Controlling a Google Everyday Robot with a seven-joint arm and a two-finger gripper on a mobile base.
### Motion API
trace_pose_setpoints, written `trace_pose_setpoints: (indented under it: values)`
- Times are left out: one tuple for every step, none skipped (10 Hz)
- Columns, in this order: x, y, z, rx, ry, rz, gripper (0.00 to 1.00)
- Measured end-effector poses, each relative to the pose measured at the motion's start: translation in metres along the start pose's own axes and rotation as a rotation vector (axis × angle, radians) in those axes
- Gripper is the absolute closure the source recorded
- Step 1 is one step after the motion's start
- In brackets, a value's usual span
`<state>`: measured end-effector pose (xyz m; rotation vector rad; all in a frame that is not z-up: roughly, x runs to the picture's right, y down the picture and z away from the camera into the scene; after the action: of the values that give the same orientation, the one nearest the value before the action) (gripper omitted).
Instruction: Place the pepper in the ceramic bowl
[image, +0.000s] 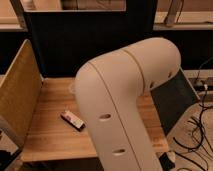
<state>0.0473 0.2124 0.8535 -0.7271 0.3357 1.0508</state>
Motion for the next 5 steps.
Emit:
trace_pose_setpoints:
  values:
    - [-0.002,-0.004,0.002,0.003,0.005,0.003,0.27]
    - [-0.003,-0.011,0.002,0.007,0.008,0.012,0.27]
    - [-0.006,-0.021,0.0,0.021,0.003,0.023,0.32]
    - [-0.006,-0.031,-0.003,0.036,-0.002,0.032,0.42]
    - [-0.007,-0.036,-0.006,0.043,-0.01,0.041,0.49]
